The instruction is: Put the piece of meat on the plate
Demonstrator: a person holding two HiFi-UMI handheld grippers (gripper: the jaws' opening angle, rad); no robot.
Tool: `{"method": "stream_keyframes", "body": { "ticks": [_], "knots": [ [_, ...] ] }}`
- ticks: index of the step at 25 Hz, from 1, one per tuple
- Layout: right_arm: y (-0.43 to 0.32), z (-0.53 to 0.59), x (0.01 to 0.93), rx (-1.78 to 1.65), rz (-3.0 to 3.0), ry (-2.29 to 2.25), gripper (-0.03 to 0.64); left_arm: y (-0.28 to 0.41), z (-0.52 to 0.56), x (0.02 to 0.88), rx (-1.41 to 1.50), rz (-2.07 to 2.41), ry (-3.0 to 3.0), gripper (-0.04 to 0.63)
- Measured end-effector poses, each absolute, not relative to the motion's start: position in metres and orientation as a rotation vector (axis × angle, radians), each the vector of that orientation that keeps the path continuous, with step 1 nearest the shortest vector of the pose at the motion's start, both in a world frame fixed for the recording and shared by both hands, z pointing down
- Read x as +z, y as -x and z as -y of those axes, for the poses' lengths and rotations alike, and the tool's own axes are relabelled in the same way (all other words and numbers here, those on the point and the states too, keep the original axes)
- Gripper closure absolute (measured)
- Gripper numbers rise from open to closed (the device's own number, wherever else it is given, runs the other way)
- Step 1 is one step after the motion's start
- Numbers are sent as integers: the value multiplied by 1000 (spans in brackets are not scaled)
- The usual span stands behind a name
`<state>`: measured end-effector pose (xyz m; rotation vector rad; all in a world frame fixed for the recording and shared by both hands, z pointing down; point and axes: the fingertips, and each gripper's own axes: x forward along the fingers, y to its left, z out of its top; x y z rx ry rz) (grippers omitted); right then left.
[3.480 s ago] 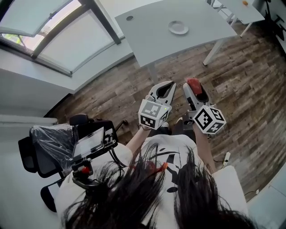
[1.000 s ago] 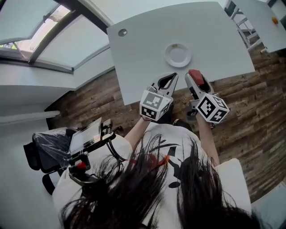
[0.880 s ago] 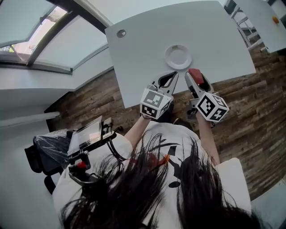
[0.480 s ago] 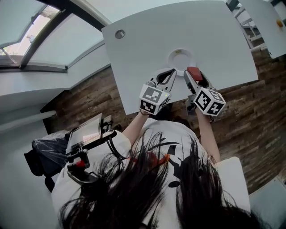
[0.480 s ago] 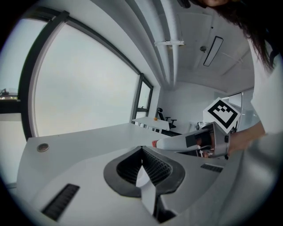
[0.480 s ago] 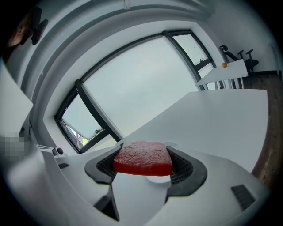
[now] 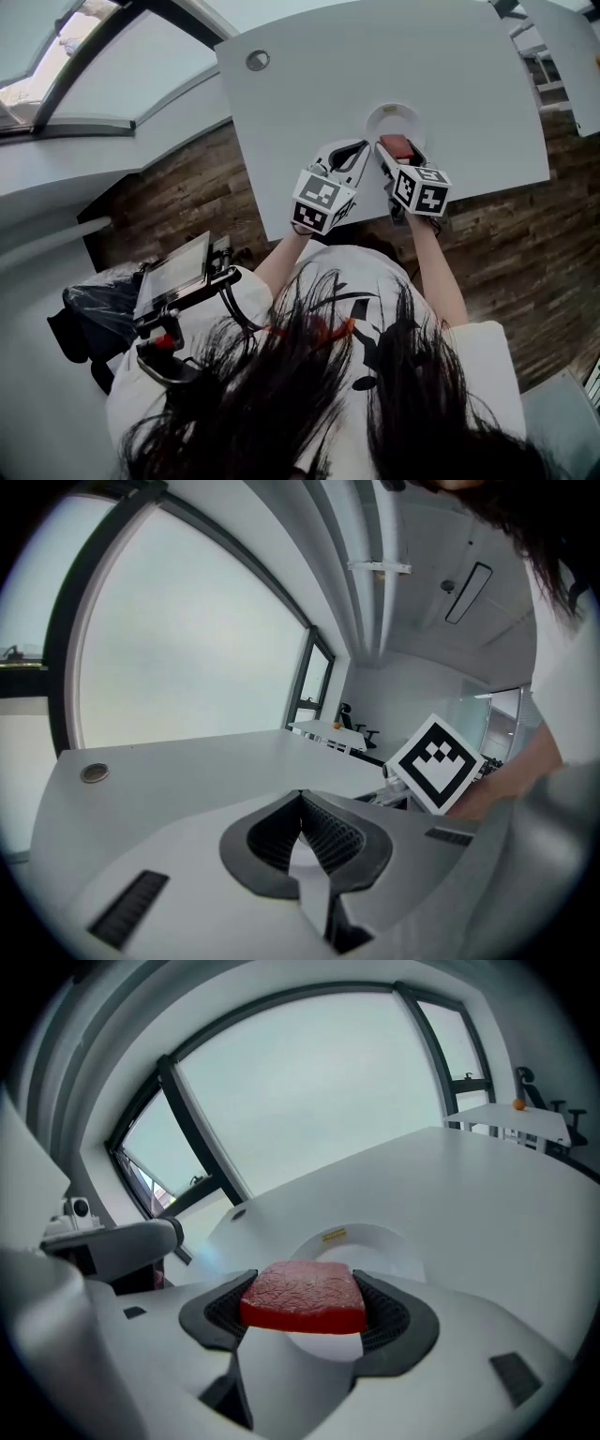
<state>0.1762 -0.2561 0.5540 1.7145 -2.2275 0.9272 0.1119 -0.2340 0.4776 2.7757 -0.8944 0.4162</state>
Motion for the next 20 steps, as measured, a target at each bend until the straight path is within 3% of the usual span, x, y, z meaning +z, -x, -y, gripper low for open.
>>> {"method": "stream_keyframes", "body": {
  "ticks": [20],
  "knots": [
    [-170,258,583,763,2117,-1575,308,-110,238,482,405,916,-2738,591]
  ]
}}
